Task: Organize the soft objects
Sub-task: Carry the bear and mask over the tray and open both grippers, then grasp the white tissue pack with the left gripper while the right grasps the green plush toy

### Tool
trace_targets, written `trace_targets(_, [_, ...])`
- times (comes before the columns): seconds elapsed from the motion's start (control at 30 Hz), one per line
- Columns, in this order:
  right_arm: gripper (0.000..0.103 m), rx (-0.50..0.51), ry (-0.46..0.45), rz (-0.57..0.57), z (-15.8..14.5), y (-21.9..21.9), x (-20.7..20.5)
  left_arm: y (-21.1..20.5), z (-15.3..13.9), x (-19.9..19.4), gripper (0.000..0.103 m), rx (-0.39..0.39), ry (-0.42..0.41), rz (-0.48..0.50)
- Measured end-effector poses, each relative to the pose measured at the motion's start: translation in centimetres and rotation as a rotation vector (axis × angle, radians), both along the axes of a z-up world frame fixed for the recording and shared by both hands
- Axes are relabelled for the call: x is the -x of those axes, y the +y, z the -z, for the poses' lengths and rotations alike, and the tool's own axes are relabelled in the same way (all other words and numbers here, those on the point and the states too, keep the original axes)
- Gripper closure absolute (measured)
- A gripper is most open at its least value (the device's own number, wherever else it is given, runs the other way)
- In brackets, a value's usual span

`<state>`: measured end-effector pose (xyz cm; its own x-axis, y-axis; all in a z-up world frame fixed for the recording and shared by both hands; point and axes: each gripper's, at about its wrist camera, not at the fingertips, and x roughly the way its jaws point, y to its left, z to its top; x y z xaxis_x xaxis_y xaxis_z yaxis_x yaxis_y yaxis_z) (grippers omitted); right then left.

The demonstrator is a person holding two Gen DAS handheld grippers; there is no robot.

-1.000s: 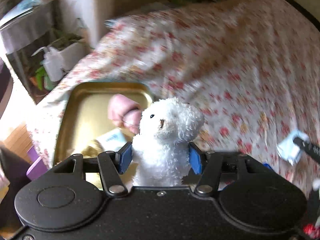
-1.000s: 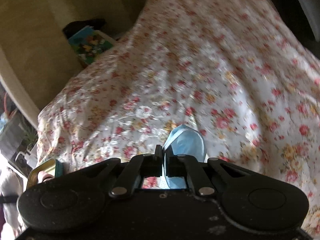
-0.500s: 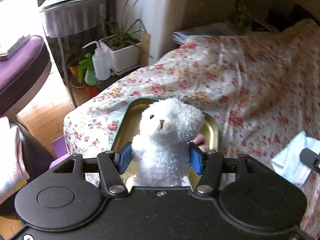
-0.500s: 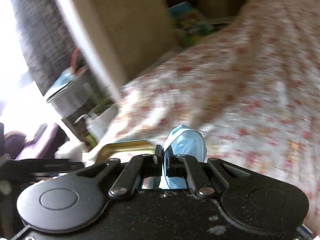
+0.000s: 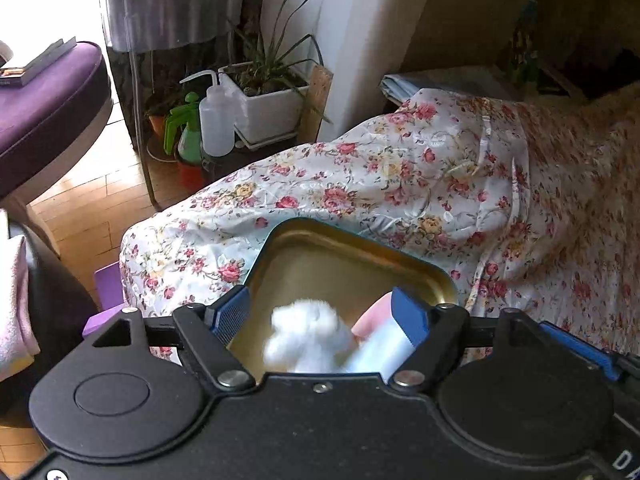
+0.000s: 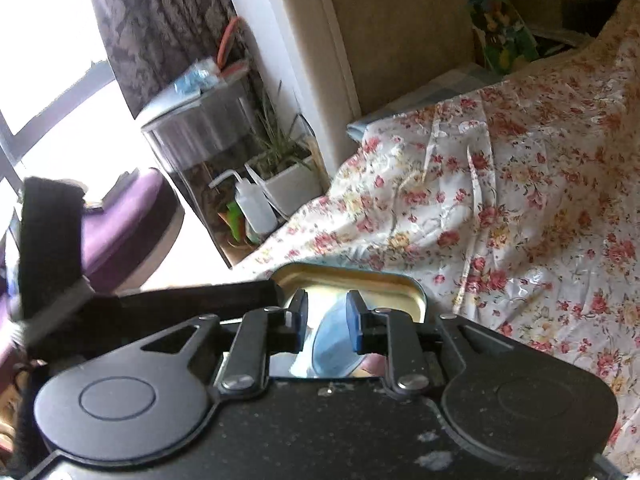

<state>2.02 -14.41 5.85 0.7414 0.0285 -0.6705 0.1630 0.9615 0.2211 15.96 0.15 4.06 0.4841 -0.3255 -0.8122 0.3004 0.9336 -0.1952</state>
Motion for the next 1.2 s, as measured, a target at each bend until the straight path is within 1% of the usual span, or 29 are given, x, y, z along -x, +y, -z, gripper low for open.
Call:
trace_targets(0.2, [0.077,0.0,0.015,0.024,0.9,-0.9,0.9,0.6,-0.4,0.3,0.03,0.0,-0.01,-0.006])
trace_targets(0.33, [0.074,0.001,0.011,0.053,0.8,-1.5,2.5,1.0,-0.9,0.5,0.029,0.01,-0.021,-0.014])
trace_targets(0.4, [0.072,0.008,0.003,0.067,0.7,-1.8,3.6,1.0,-1.0,0.8,0.029,0.003,-0.03,-0.01])
trace_targets(0.53, [0.063,0.028,-0.023,0.107,0.2,-2.8,6.5,0.6,-1.6,2.0,0.029,-0.027,-0.062,0.016])
trace_targets(0.6, [0.06,0.044,-0.034,0.133,0.0,-3.3,8.2,0.3,-2.1,2.9,0.028,-0.036,-0.084,0.039])
trace_targets(0.67, [0.054,0.066,-0.048,0.164,0.0,-3.9,10.1,0.0,-2.7,3.9,0.028,-0.031,-0.102,0.066])
trace_targets(0.73, [0.044,0.098,-0.062,0.198,0.0,-4.6,12.3,-0.5,-3.5,5.3,0.028,-0.034,-0.126,0.098])
trace_targets(0.77, [0.041,0.115,-0.068,0.216,0.1,-5.0,13.4,-0.8,-3.9,5.9,0.028,-0.037,-0.141,0.118])
trace_targets(0.83, [0.026,0.138,-0.079,0.263,0.2,-5.8,15.9,-1.6,-4.7,7.6,0.026,-0.054,-0.187,0.159])
trace_targets(0.87, [0.022,0.142,-0.085,0.286,0.3,-6.3,17.1,-2.0,-5.0,8.5,0.026,-0.063,-0.212,0.176])
trace_targets(0.9, [0.014,0.143,-0.088,0.311,0.4,-6.8,18.3,-2.5,-5.3,9.5,0.025,-0.07,-0.24,0.195])
trace_targets(0.97, [0.01,0.147,-0.09,0.362,0.6,-7.8,20.8,-3.2,-5.8,11.4,0.022,-0.079,-0.273,0.235])
trace_targets(1.0, [0.007,0.154,-0.087,0.39,0.8,-8.3,22.0,-3.6,-6.0,12.2,0.017,-0.08,-0.279,0.26])
trace_targets(1.03, [0.001,0.162,-0.084,0.415,1.0,-8.5,22.9,-4.0,-6.0,13.0,0.012,-0.079,-0.281,0.284])
trace_targets(1.13, [0.0,0.193,-0.068,0.486,1.7,-9.4,25.9,-5.0,-5.8,15.4,0.012,-0.078,-0.261,0.36])
trace_targets(1.2, [0.0,0.188,-0.062,0.523,2.3,-10.1,27.7,-5.6,-5.5,17.1,0.012,-0.071,-0.236,0.411])
